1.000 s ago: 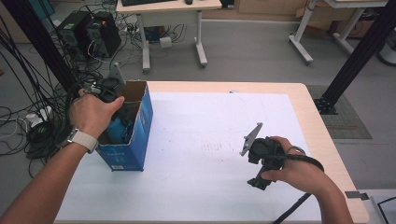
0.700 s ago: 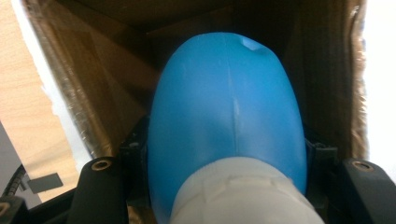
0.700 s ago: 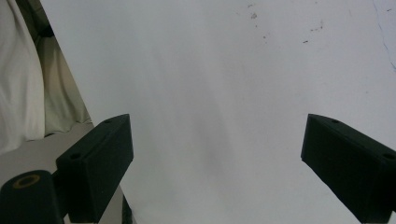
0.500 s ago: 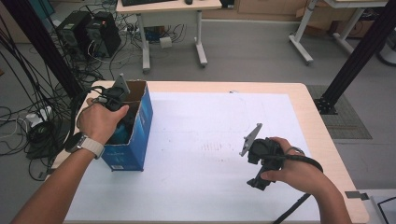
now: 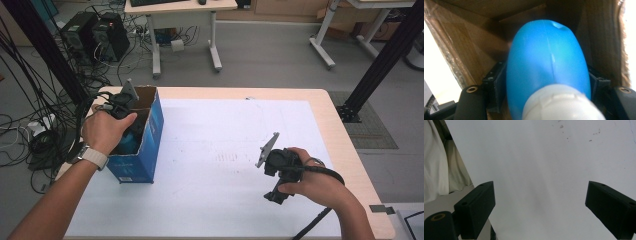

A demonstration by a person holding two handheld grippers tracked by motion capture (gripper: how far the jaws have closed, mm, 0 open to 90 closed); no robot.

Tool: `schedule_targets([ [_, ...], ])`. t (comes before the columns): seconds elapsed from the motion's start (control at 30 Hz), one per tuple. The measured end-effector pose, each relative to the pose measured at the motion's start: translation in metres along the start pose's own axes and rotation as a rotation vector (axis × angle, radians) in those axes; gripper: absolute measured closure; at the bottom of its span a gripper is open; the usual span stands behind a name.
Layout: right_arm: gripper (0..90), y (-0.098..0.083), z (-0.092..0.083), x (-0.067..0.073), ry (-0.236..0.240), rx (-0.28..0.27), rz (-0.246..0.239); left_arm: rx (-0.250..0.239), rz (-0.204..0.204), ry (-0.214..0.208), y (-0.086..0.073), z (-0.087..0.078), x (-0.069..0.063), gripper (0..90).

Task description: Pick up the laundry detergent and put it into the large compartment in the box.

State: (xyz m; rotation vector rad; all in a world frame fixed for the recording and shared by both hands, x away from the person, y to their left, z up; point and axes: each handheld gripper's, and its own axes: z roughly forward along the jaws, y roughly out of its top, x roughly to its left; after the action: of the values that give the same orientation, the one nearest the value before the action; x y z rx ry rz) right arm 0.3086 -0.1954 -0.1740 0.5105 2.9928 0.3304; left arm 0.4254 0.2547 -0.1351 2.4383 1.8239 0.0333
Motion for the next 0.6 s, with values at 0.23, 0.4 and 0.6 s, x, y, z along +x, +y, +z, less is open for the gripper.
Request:
schedule_targets([
  [0.23, 8.9, 0.0, 0.0, -0.003, 0.004, 0.009, 0.014, -0.063, 0.096, 0.014, -0.014, -0.036, 0.001, 20.7],
  [0.4, 8.9, 0.004, 0.001, -0.003, 0.003, 0.016, 0.013, -0.111, 0.166, -0.032, -0.022, -0.067, 0.022, 17.2],
  [0.6, 8.9, 0.004, 0.003, -0.005, 0.007, 0.02, 0.021, -0.163, 0.302, -0.059, -0.028, -0.091, 0.031, 11.3],
])
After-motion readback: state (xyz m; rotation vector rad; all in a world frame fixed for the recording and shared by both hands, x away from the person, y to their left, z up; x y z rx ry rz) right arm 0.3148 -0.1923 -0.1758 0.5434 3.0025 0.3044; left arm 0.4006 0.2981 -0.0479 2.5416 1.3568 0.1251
